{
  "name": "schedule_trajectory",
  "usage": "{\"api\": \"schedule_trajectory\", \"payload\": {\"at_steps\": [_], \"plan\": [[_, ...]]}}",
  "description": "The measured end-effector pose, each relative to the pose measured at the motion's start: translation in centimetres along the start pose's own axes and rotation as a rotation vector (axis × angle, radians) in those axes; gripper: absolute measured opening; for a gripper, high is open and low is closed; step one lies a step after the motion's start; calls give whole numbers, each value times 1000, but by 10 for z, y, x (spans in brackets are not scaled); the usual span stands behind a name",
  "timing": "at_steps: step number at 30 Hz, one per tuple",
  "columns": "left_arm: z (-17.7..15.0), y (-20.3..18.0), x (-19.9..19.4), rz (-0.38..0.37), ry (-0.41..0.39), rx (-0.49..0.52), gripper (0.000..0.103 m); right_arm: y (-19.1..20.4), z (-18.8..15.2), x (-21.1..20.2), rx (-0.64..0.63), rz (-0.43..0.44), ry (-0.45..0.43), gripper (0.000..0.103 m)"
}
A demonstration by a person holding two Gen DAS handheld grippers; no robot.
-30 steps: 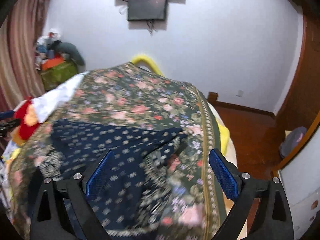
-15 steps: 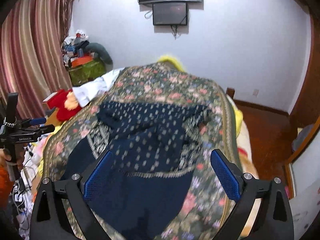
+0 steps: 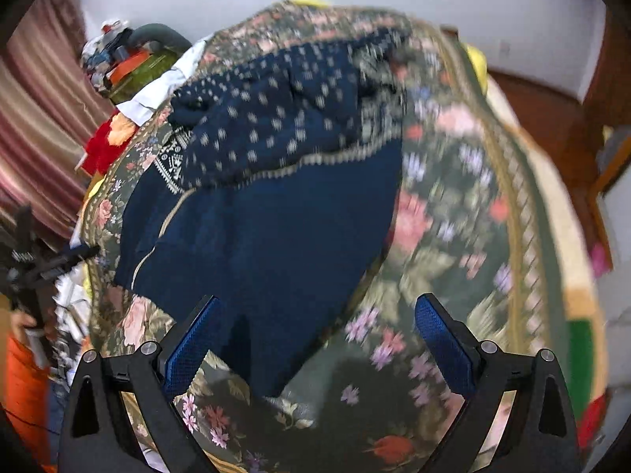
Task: Fold large clothes
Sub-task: 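Grasp the folded jacket edge with the left gripper while the right gripper grasps it too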
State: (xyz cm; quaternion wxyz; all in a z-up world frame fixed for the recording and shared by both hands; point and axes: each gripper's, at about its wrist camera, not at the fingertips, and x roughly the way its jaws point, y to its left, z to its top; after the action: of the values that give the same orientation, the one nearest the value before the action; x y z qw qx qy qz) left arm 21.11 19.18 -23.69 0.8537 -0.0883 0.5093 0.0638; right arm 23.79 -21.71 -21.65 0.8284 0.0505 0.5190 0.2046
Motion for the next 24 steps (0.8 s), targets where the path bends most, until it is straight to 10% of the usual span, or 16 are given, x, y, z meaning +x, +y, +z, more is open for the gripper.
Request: {"api": "schedule_trajectory", "payload": {"at_steps": [6,12,20,24], "plan": [[-17,8,37,20,81,-53,62,-5,-6,20,75,79,61,94],[-22,0,56,-32,102,-50,55,4,-1,25,61,116,48,71],[-23,-4,66,-61,100,-99,11,10,5,29,24,135,25,23],[-14,-11,54,-72,75,-99,8,13,14,22,-6,140,-5,15]]}}
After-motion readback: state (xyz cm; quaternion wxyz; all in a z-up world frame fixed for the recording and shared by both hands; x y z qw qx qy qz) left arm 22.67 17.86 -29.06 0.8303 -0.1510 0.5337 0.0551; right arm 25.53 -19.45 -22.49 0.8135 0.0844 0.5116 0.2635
